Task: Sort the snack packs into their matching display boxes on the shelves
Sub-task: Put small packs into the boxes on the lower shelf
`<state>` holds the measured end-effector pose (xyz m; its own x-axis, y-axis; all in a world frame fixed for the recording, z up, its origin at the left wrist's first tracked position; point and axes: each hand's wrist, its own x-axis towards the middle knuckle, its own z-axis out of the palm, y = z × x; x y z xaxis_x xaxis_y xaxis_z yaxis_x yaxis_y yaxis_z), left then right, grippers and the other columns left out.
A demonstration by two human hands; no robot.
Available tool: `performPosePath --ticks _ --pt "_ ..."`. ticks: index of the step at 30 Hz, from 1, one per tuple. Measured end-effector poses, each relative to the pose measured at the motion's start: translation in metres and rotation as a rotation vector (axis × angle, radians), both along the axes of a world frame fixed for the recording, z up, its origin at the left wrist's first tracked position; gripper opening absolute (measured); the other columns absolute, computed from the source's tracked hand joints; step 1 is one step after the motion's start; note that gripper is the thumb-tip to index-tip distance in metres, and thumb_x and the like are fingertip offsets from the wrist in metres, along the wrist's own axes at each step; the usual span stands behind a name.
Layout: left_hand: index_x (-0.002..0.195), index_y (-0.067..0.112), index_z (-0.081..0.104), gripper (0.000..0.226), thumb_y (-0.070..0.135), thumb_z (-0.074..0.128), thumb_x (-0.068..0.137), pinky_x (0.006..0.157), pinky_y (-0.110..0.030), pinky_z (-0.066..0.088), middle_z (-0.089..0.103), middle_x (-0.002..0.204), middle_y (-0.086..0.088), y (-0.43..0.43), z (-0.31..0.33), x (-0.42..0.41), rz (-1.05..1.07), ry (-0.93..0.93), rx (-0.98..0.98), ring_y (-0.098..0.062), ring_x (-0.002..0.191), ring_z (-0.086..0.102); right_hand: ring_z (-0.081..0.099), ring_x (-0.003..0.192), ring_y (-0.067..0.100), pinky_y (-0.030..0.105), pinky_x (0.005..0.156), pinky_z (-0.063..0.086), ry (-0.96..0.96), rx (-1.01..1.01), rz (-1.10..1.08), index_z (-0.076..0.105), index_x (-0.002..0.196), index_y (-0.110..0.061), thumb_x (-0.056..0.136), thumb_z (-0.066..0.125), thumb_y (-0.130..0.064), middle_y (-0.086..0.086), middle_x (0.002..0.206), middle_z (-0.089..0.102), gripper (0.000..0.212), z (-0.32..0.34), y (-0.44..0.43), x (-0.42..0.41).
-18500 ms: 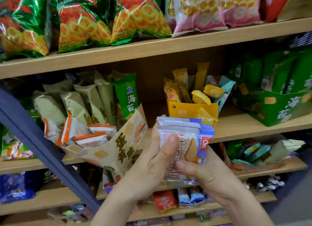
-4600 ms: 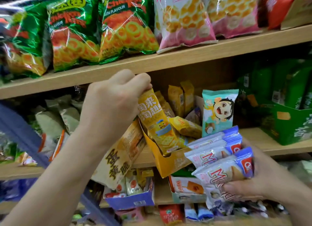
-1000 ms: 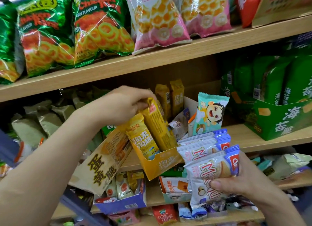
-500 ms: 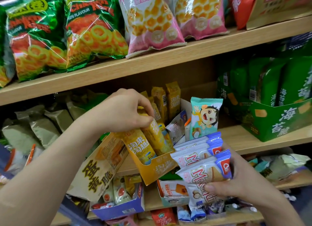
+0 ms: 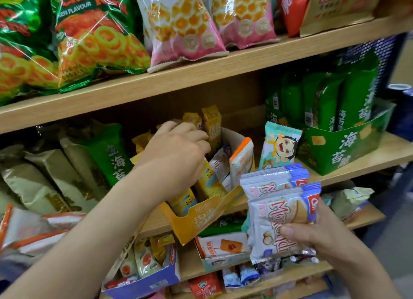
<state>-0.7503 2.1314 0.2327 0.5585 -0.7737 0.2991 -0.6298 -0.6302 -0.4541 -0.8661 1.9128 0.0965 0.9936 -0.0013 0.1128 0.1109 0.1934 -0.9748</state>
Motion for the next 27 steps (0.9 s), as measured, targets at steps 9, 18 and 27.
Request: performPosePath --ticks 9,18,27 --pt "0.133 0.039 0.043 0.052 0.065 0.051 0.089 0.076 -0.038 0.056 0.067 0.113 0.004 -0.065 -0.03 -0.01 0.23 0.248 -0.294 -0.023 0.1 0.063 0.068 0.11 0.024 0.031 0.085 0.057 -0.037 -0.045 0.13 0.037 0.137 -0.049 0.048 0.099 -0.031 -0.001 0.126 0.068 0.109 0.005 -0.022 -0.005" --pt "0.139 0.027 0.044 0.036 0.027 0.043 0.103 0.079 -0.031 0.044 0.058 0.128 0.001 -0.061 -0.039 -0.012 0.271 0.224 -0.707 -0.022 0.112 0.055 0.067 0.112 0.031 0.045 0.09 0.057 -0.087 -0.011 0.351 0.031 0.127 -0.076 0.048 0.099 -0.03 -0.015 0.134 0.06 0.114 0.013 -0.075 0.016" --pt "0.128 0.026 0.048 0.033 0.012 0.054 0.099 0.076 -0.01 0.044 0.054 0.108 0.017 -0.054 -0.033 -0.06 -0.004 0.003 -1.264 0.005 0.092 0.056 0.074 0.092 0.027 0.033 0.07 0.059 -0.045 0.132 0.393 0.05 0.137 -0.01 0.02 0.101 -0.041 0.011 0.104 0.076 0.132 0.001 -0.083 0.023"
